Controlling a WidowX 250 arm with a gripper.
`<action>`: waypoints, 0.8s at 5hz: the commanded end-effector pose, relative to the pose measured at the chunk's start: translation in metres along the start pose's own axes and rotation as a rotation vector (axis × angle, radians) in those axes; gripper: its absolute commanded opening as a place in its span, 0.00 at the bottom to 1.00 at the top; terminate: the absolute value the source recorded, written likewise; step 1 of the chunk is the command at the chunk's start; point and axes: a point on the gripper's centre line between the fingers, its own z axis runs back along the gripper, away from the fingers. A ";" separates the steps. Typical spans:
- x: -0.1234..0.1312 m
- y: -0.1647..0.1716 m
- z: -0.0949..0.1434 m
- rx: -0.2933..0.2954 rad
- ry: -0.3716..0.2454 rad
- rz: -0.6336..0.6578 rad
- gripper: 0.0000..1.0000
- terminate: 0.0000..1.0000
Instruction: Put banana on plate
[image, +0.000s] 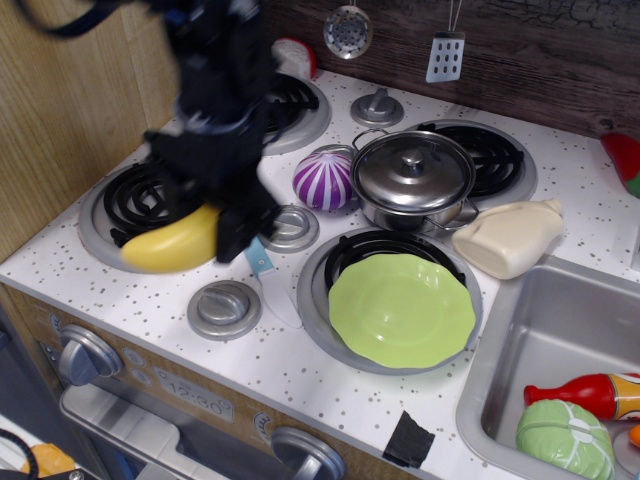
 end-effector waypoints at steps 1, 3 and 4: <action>0.038 -0.052 0.033 -0.047 -0.030 0.115 0.00 0.00; 0.056 -0.097 0.011 -0.157 -0.082 0.190 0.00 0.00; 0.056 -0.102 -0.002 -0.265 -0.107 0.141 1.00 0.00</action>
